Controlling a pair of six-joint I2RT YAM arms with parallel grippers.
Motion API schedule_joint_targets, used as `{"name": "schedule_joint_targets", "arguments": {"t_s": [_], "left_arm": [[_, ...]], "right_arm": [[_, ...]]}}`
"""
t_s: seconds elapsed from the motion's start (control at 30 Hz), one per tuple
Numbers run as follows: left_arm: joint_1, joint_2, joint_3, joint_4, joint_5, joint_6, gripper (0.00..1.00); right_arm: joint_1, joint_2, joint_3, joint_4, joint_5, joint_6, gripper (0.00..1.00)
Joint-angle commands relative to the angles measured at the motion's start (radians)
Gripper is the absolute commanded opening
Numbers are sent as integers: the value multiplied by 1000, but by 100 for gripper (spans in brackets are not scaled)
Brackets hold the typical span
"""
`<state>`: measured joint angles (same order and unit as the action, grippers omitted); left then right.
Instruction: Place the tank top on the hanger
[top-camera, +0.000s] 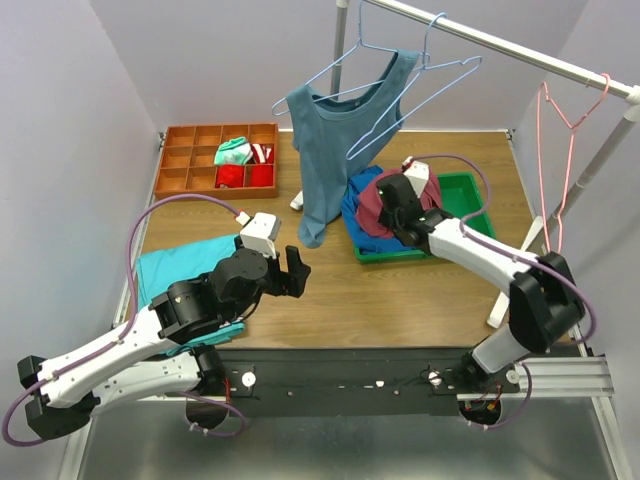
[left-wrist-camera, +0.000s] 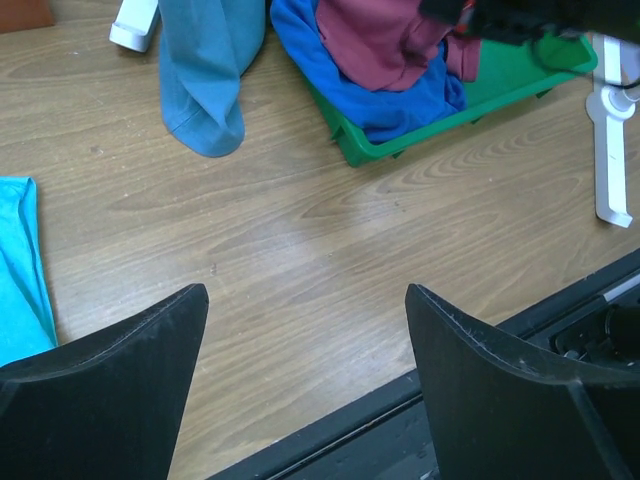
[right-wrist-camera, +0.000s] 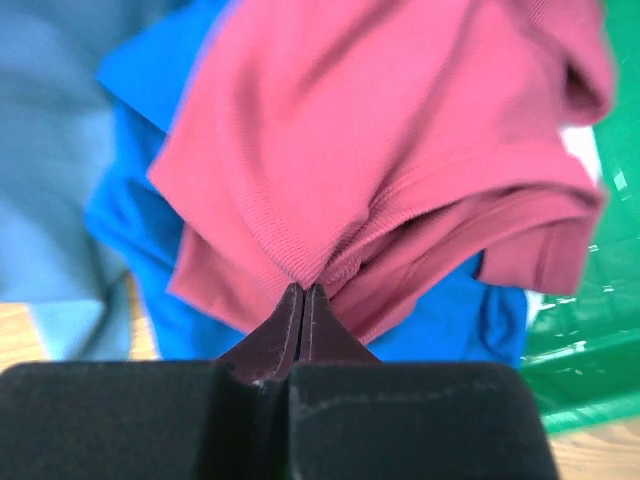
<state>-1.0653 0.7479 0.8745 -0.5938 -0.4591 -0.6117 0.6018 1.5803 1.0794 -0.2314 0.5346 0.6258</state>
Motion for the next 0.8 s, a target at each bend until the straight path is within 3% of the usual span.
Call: {"name": "schedule_joint_targets", "arguments": {"t_s": [0.0, 0.23, 0.63, 0.77], "left_arm": [[-2, -7, 12, 5, -12, 1, 87], [-2, -9, 46, 26, -47, 10, 85], [-2, 10, 80, 40, -79, 26, 84], [-2, 2, 84, 32, -92, 29, 84]], "right_arm": [[-4, -161, 71, -108, 22, -15, 1], [-5, -324, 155, -167, -79, -38, 1], [-4, -338, 503, -302, -211, -81, 1], [-5, -319, 580, -339, -365, -66, 1]]}}
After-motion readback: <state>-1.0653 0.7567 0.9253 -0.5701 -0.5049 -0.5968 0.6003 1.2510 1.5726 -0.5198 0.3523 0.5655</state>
